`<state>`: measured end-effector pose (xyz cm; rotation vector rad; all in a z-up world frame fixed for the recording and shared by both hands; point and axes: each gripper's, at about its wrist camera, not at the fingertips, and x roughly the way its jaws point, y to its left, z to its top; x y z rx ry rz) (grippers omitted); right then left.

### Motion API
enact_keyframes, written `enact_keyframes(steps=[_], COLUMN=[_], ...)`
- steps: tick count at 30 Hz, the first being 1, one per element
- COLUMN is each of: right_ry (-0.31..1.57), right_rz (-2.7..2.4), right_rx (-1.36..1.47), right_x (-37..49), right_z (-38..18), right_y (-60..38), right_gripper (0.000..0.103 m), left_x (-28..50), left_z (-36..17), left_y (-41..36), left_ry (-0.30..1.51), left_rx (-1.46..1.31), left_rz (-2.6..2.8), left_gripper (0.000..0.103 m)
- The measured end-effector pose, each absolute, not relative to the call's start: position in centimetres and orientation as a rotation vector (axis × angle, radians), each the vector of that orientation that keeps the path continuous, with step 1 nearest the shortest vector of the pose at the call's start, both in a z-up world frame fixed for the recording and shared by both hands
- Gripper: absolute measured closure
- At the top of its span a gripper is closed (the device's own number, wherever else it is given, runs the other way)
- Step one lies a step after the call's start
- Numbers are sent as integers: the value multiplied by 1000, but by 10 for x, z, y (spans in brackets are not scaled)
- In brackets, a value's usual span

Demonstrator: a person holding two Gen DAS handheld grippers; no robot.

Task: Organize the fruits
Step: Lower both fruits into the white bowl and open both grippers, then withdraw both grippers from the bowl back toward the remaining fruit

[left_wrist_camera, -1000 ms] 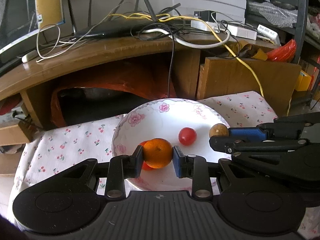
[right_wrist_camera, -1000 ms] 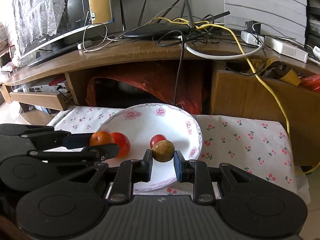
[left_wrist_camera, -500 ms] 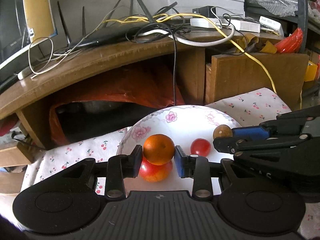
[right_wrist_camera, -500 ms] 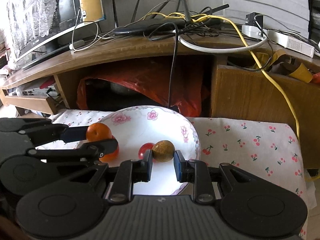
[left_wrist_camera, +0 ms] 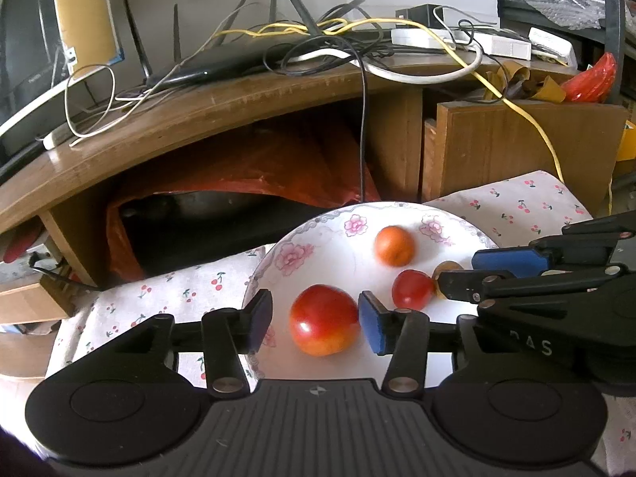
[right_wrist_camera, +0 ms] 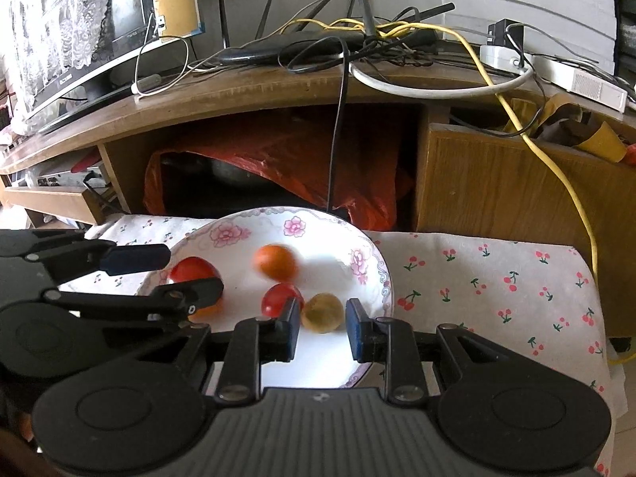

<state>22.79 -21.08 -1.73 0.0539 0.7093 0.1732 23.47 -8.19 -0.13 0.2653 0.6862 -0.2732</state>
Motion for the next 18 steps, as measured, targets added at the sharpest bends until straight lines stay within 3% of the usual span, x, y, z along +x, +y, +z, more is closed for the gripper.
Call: enact_keyframes(steps=[5, 8, 18], right_ry=[707, 697, 658], right_rz=[163, 149, 144], right_rx=[54, 50, 35], right_x=[225, 222, 202], right_z=[-15, -10, 18], right_y=[-212, -214, -215], right_gripper=[76, 76, 72], left_x=[231, 227, 208], left_z=[4, 11, 39], left_y=[-82, -81, -78], left_ry=[671, 657, 623], left_rx=[269, 262, 263], left_rz=[-274, -279, -287], left_gripper=[40, 31, 28])
